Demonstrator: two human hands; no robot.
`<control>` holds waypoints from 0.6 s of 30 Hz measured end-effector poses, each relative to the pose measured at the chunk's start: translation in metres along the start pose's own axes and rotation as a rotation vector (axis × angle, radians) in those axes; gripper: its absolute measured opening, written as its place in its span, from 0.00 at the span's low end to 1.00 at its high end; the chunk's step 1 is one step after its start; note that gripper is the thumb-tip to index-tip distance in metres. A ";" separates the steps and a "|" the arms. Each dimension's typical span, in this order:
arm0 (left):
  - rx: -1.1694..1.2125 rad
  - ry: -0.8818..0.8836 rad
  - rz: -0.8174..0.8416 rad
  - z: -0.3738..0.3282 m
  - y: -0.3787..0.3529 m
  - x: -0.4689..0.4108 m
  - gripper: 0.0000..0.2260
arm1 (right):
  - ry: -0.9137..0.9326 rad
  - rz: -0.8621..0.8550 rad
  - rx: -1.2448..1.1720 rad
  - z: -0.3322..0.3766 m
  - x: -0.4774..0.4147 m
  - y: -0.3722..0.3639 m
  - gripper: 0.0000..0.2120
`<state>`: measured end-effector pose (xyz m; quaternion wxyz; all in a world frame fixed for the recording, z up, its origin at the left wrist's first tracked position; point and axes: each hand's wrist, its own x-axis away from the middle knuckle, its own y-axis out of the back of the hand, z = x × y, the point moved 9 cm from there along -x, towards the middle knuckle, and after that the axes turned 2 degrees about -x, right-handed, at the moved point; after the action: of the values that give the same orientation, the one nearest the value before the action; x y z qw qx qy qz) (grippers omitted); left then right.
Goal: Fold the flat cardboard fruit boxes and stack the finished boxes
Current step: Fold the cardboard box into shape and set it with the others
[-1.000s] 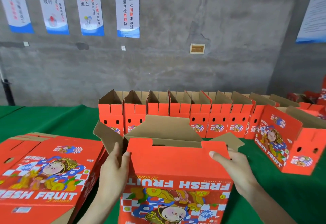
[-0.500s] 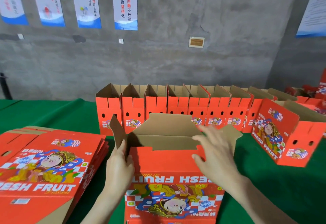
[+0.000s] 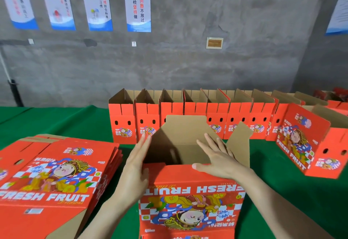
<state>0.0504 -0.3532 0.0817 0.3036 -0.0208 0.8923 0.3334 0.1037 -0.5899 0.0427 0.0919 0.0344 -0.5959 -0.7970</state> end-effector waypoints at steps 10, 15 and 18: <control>-0.302 0.160 0.154 0.013 -0.009 -0.045 0.13 | 0.002 0.010 -0.017 0.002 0.002 -0.004 0.44; -0.401 0.316 0.349 0.035 -0.036 -0.061 0.26 | -0.043 -0.030 -0.005 -0.004 0.008 0.002 0.44; -0.098 0.331 0.414 0.041 -0.046 -0.060 0.30 | 0.022 -0.290 0.069 0.005 0.021 0.025 0.41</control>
<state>0.1318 -0.3744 0.0640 0.0777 0.0932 0.8978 0.4235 0.0845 -0.5958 0.0691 -0.0191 0.1323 -0.6108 -0.7805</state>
